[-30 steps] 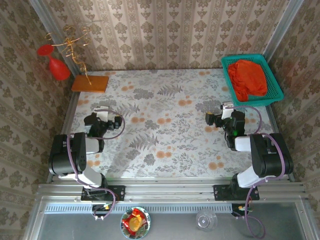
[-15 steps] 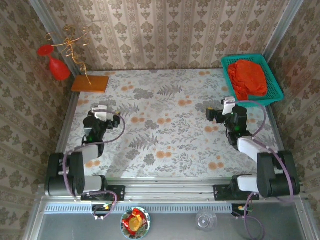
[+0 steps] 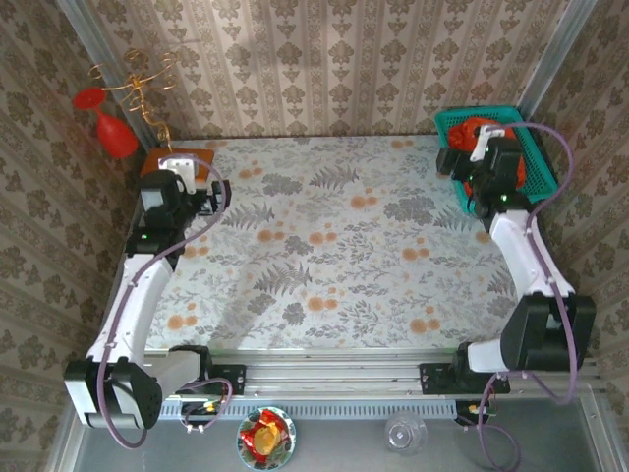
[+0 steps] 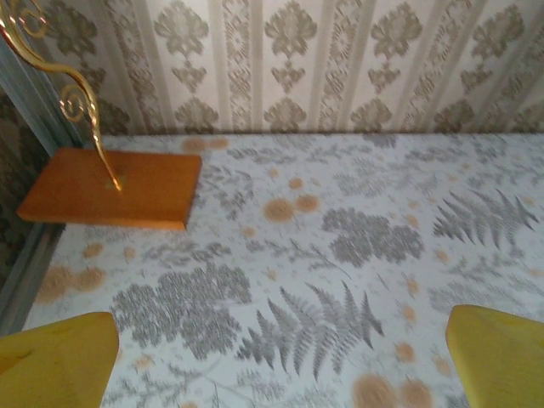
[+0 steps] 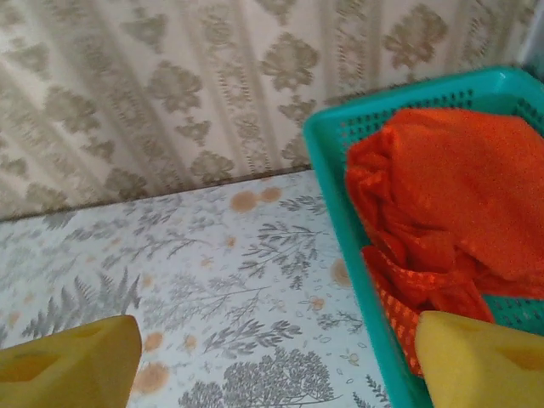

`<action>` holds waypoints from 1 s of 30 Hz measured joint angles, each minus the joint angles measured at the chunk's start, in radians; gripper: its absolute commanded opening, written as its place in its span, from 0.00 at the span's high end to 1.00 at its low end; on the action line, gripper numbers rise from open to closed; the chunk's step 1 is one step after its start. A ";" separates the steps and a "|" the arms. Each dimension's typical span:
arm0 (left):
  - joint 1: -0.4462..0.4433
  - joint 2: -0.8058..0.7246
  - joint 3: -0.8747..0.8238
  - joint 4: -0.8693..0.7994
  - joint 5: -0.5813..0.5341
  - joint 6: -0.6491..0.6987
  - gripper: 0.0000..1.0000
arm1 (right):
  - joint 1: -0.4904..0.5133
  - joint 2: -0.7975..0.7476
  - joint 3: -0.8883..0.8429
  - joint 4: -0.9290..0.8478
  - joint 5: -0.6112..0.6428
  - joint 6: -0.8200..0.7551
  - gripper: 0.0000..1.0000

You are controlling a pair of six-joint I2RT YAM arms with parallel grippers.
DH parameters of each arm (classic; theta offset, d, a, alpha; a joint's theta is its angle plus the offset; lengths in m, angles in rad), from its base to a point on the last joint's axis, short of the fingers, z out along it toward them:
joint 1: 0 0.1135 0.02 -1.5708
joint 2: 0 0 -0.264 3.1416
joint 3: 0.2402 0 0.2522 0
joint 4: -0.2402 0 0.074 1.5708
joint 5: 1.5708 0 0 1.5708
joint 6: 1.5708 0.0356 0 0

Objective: Fold the inside-out t-shirt
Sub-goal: Pick up the T-shirt from the basket.

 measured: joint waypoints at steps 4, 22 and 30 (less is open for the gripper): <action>0.015 0.001 0.058 -0.177 0.066 0.012 0.00 | -0.054 0.168 0.188 -0.145 0.000 0.051 0.32; 0.089 0.032 -0.018 -0.303 0.149 0.069 0.02 | -0.156 0.724 0.701 -0.467 -0.004 0.168 0.44; 0.094 0.040 -0.030 -0.304 0.155 0.084 0.02 | -0.163 0.872 0.824 -0.491 -0.019 0.212 0.51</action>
